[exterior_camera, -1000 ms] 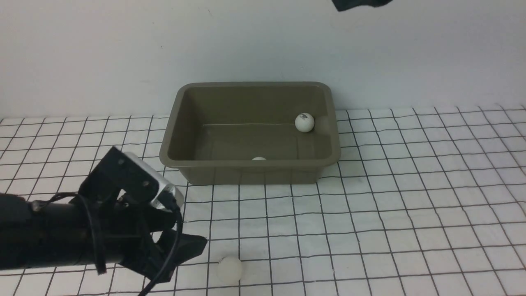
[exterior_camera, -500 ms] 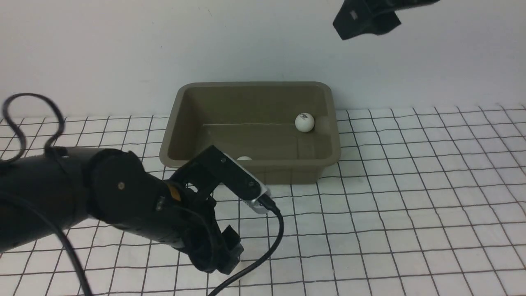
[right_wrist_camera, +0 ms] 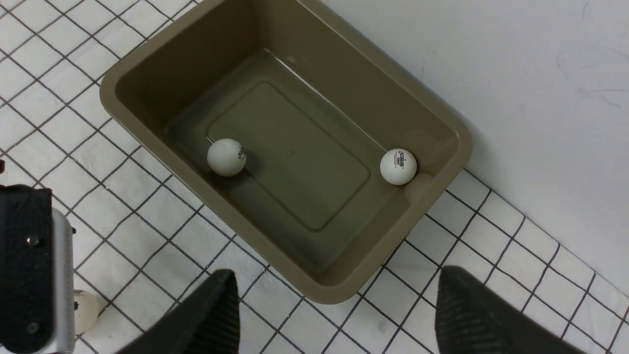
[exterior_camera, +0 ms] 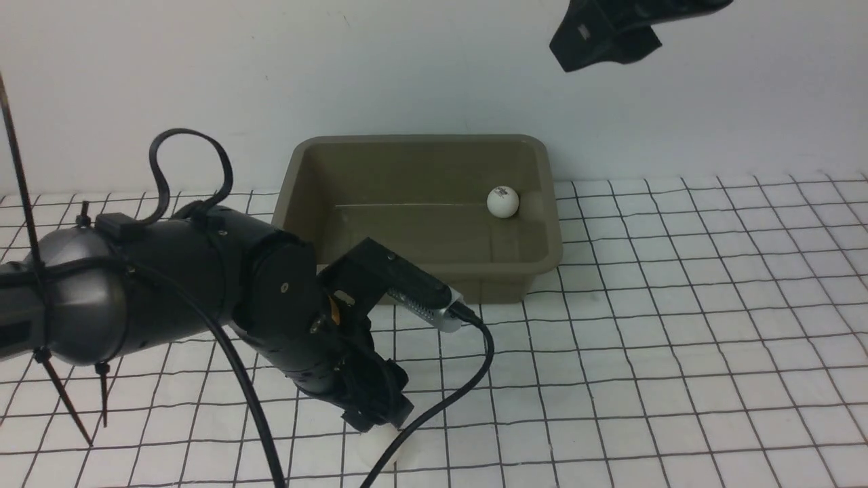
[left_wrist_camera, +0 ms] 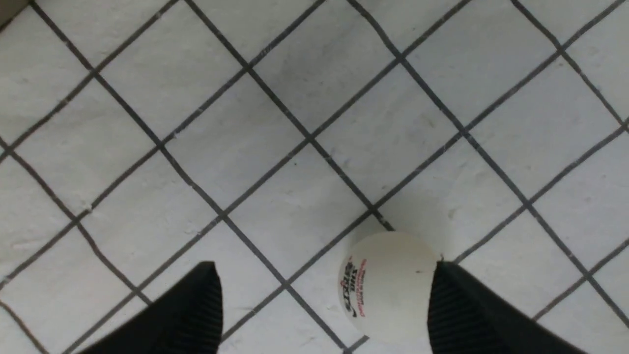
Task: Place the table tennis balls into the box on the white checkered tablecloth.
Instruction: 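Reach for and grasp a ping pong ball on the table beside the basket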
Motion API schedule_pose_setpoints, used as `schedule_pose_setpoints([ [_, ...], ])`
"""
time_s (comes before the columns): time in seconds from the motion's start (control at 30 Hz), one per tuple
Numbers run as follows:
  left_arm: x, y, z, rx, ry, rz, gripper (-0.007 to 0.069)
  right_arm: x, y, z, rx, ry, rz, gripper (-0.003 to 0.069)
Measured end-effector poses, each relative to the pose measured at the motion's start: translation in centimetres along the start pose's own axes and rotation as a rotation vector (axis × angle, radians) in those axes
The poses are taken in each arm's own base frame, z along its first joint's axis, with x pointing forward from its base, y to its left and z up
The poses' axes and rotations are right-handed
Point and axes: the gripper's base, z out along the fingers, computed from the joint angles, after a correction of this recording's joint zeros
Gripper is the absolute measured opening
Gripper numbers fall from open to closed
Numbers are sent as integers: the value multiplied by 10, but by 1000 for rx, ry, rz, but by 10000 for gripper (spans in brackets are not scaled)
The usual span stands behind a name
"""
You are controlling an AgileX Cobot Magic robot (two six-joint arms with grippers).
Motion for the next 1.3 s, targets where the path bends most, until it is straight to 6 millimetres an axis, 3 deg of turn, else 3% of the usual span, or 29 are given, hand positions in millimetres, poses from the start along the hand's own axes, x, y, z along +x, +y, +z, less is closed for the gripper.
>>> schedule_pose_setpoints([
  [0.5,5,-7,13,77,80,-93,503,0,0,0,1,0,0,487],
  [1.03,10,-6,41,78,159,-103,503,0,0,0,1,0,0,487],
  [1.3,7,-5,46,70,123,-105,498,0,0,0,1,0,0,487],
])
